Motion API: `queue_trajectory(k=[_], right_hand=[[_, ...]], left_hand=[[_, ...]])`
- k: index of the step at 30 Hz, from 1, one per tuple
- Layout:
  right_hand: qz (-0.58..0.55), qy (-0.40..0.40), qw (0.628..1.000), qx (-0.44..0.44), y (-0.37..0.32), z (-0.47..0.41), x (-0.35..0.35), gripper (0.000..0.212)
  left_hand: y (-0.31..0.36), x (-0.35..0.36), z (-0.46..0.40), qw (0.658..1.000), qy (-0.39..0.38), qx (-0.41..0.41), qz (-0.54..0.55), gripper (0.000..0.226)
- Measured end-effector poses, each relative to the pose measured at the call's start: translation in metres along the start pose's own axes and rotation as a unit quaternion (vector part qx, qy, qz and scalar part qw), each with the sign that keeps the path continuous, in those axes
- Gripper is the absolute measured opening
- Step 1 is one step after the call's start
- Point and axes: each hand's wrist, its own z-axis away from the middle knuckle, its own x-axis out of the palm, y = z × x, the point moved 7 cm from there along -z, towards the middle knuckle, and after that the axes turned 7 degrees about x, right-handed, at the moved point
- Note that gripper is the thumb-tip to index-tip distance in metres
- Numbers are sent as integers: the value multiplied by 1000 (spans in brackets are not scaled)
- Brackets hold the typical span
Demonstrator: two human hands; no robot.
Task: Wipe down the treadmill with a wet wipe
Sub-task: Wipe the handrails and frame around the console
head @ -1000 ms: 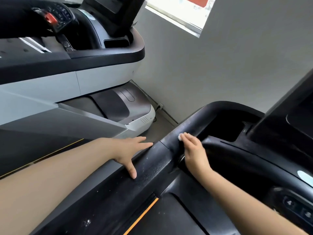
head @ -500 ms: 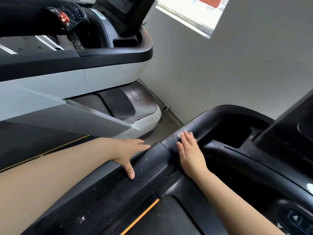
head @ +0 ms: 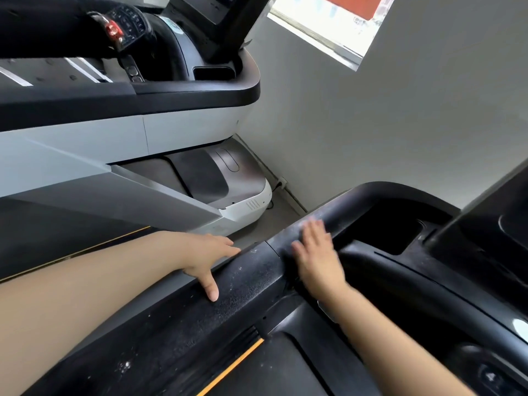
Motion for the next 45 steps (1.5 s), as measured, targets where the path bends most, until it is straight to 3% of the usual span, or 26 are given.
queue_trajectory(k=[3,5,8,10,15,22,27,29,32,35,37,39,42,45], right_hand=[[3,19,979,-204,-65,74,19,65],[33,7,969,-246,-60,72,16,61],[45,47,995,-71,13,7,-9,71],[-6,-1,998,57,66,-27,-14,61],[-135,22,980,144,90,-41,-14,54],[-132,32,989,50,50,11,4,59],[-103,10,983,152,86,-47,-18,55],[-72,1,988,136,72,-58,-21,53],[-7,-40,999,31,14,-35,-11,61],[-24,-83,987,-135,-65,36,6,88],[16,-86,973,-213,-84,65,10,85],[49,-21,980,-190,-70,47,2,85],[78,-49,994,-61,-37,12,-2,99],[56,-62,989,-124,-92,44,3,115]], left_hand=[[-1,0,0,1000,6,7,7,101],[-3,1,1,1000,8,6,13,100],[-4,3,2,999,10,-1,33,100],[-5,4,1,999,11,-3,39,101],[-7,6,-1,999,8,-11,51,101],[-8,5,-6,998,5,-11,56,101],[-8,5,-6,999,6,-11,50,100],[-9,7,-5,998,11,-14,59,101],[-10,7,0,997,27,-11,78,99],[-10,8,10,996,53,-2,74,94],[-11,11,18,995,73,5,68,91],[-14,19,29,992,84,2,92,88],[-21,31,50,985,99,-11,142,85],[-30,43,76,983,90,-34,157,87]])
